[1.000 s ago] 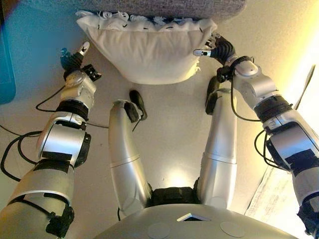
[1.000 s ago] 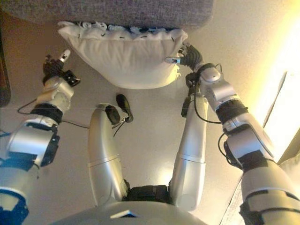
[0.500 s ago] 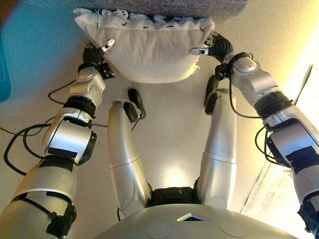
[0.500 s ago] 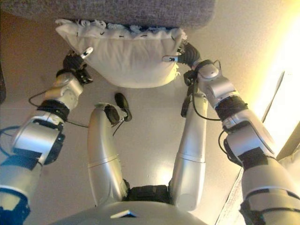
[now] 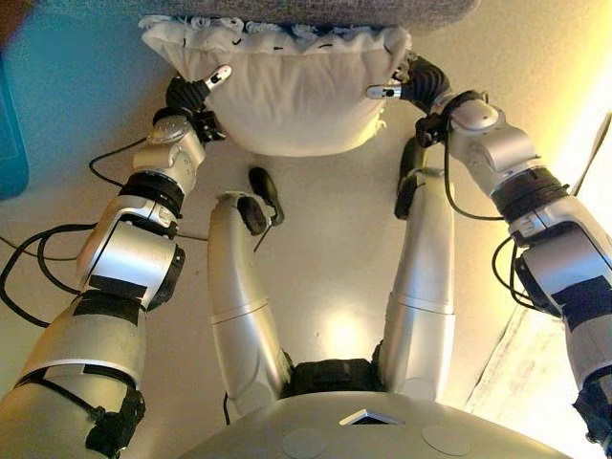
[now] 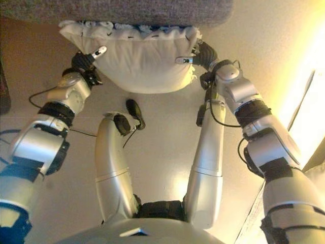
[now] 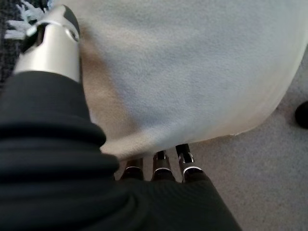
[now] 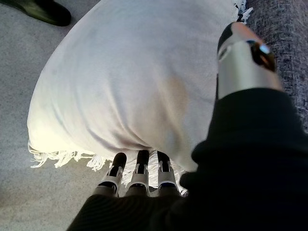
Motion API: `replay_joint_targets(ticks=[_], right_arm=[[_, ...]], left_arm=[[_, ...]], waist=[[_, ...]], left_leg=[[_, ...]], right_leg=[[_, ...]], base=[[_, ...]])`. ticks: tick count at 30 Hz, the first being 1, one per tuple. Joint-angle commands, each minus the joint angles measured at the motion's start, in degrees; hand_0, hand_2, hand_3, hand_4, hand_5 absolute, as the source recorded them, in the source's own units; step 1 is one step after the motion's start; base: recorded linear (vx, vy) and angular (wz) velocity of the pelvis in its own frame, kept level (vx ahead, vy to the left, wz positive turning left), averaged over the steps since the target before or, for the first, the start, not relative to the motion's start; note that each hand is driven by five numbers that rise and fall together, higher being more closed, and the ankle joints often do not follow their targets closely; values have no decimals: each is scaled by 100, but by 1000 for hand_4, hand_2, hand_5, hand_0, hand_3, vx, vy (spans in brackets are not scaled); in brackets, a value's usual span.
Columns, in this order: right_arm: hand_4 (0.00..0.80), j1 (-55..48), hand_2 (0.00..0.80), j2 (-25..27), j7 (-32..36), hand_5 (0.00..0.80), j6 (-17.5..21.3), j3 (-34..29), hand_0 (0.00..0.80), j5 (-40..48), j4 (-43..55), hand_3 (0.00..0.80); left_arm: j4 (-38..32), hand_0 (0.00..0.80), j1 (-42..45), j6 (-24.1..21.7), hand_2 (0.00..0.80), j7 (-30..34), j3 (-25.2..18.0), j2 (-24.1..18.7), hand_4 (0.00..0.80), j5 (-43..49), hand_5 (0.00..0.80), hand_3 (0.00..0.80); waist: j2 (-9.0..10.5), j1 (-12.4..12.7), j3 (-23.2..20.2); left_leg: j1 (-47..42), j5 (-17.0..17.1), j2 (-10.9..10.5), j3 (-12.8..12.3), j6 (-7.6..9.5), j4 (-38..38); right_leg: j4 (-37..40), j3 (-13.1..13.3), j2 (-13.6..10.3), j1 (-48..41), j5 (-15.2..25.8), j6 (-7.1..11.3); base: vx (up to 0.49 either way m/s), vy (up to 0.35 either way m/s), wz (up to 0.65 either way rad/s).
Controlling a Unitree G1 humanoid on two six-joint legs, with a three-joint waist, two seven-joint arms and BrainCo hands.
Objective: Pick up the cushion and take it to the sofa
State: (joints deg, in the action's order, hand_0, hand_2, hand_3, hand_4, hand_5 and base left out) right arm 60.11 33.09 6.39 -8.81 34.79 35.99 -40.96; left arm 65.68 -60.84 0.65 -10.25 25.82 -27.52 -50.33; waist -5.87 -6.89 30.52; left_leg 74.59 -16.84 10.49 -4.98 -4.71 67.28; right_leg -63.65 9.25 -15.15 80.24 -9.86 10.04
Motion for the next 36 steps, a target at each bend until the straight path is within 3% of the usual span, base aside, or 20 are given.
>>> replay_joint_targets(ticks=[1, 12, 21, 30, 34, 36], right_arm=[[800, 468, 800, -37, 130, 800, 95, 178, 800, -6, 345, 800], [800, 478, 800, -63, 73, 800, -1, 200, 800, -98, 342, 800], [800, 231, 800, -203, -53, 800, 198, 121, 800, -58, 360, 800], [800, -1109, 800, -628, -596, 800, 1310, -269, 800, -287, 1122, 800], [800, -1960, 800, -765, -770, 800, 1907, -649, 800, -363, 1668, 800], [800, -2411, 800, -868, -814, 800, 2024, -895, 800, -455, 2049, 800]], left_arm=[[197, 800, -554, -404, 800, 43, -241, 242, 800, -69, 800, 800], [-64, 800, -409, -796, 800, 234, -264, 462, 800, -74, 800, 800], [-484, 800, -264, -1167, 800, 598, -104, 615, 800, -124, 800, 800], [-1632, 800, 595, -1949, 800, 566, -82, 753, 800, 446, 800, 800], [-2486, 800, 1169, -2175, 800, 638, -289, 803, 800, 721, 800, 800], [-2944, 800, 1483, -2176, 800, 655, -340, 785, 800, 927, 800, 800]], waist=[[-394, -240, -73], [-469, -286, -73], [-432, -262, -73], [-143, -116, -73], [22, -24, -73], [133, 13, -75]], left_leg=[[-91, 644, 27, -478, -119, -656], [-262, 713, 41, -574, -161, -816], [-545, 805, 37, -502, -198, -1097], [-1477, 1022, 109, -330, -266, -2026], [-2141, 1114, 31, -282, -212, -2633], [-2554, 1147, -67, -243, -182, -2924]], right_leg=[[457, 143, 146, -353, 464, -508], [568, 221, 185, -482, 485, -546], [704, 169, 206, -803, 475, -488], [1631, -260, 143, -1971, 609, -296], [2245, -570, 4, -2693, 676, -219], [2580, -732, -25, -3141, 742, -195]], base=[[15, 48, -2], [2, 30, -1], [-12, -43, 4], [-3, -133, 12], [22, -139, 9], [62, -145, 10]])
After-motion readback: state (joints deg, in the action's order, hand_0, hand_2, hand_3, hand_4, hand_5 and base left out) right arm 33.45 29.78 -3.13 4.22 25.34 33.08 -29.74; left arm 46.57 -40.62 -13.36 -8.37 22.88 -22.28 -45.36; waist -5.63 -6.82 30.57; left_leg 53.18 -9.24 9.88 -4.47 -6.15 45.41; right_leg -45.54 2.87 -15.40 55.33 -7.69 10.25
